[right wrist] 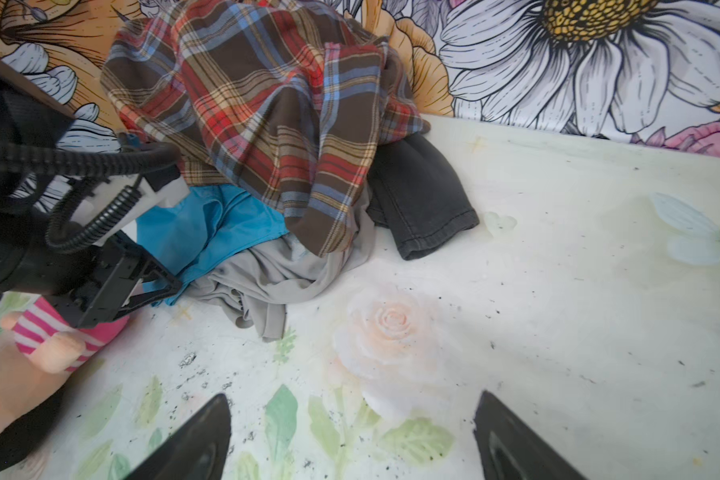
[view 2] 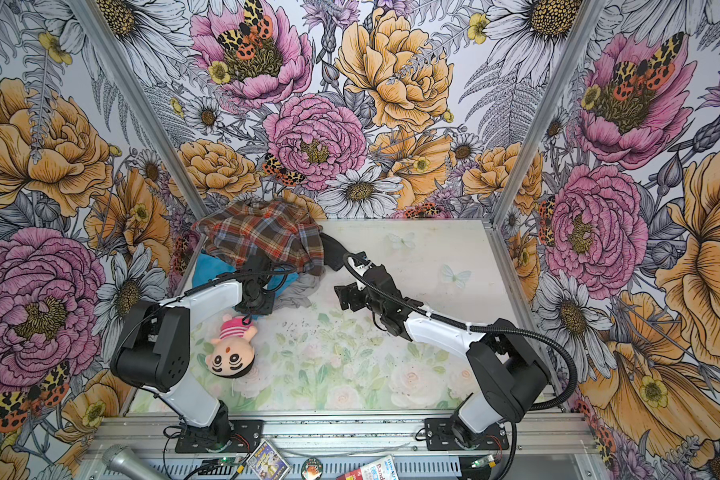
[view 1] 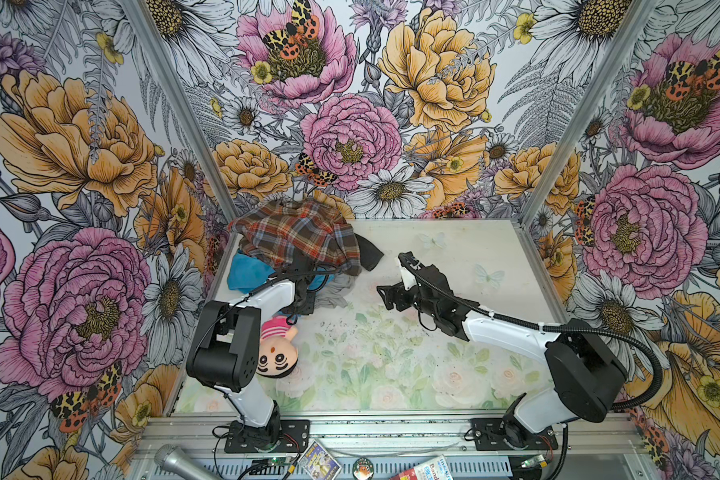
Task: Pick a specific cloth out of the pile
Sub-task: 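Close the left gripper on the blue cloth hem while the right gripper approaches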
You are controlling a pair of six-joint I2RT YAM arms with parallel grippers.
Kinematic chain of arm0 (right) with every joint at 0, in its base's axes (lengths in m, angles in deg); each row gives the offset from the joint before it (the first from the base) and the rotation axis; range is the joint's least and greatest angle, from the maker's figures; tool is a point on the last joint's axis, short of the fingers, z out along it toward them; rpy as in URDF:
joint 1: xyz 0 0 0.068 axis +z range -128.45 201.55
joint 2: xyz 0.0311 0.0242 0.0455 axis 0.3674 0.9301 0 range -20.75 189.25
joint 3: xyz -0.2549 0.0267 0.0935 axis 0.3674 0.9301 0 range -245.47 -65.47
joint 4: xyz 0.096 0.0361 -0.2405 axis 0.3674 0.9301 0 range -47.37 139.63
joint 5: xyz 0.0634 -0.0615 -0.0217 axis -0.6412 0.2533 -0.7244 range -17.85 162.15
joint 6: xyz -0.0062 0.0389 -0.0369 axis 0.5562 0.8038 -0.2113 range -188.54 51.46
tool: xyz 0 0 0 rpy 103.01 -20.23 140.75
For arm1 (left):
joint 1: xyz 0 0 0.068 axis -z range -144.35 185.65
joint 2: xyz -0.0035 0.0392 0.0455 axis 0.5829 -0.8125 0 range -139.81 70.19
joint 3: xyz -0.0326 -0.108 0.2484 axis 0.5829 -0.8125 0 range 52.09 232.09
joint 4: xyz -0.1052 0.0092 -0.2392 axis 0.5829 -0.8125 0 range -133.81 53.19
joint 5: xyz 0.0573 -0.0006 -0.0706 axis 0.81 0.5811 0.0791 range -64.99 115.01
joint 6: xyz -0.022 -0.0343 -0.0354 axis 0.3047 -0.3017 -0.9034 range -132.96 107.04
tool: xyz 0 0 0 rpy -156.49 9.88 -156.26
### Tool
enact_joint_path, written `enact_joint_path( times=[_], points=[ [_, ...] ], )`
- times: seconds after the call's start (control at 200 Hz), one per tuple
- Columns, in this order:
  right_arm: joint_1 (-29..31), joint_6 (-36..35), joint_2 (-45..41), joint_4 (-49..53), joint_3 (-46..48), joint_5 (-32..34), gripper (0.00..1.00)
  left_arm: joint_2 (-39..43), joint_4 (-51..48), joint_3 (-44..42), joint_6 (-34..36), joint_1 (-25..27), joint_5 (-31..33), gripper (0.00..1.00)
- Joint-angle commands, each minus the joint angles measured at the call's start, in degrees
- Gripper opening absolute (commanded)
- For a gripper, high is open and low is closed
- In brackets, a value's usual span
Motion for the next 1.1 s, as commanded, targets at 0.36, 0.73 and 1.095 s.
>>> enact_joint_path(
  times=[0.36, 0.73, 1.095],
  points=[
    [1.4, -0.8, 2.7, -1.6, -4.4, 0.2, 0.92, -1.3, -0.1, 3.0, 0.1, -2.1, -0.5, 0.09],
    [1.6, -0.9, 5.5, -1.0, -7.9, 0.2, 0.91, 4.5, -3.1, 5.4, 0.3, -3.5, -1.8, 0.0],
    [2.7, -1.6, 6.2, -0.1, -9.7, 0.9, 0.91, 10.8, -6.7, 8.5, 0.3, -3.5, -4.6, 0.0]
  ],
)
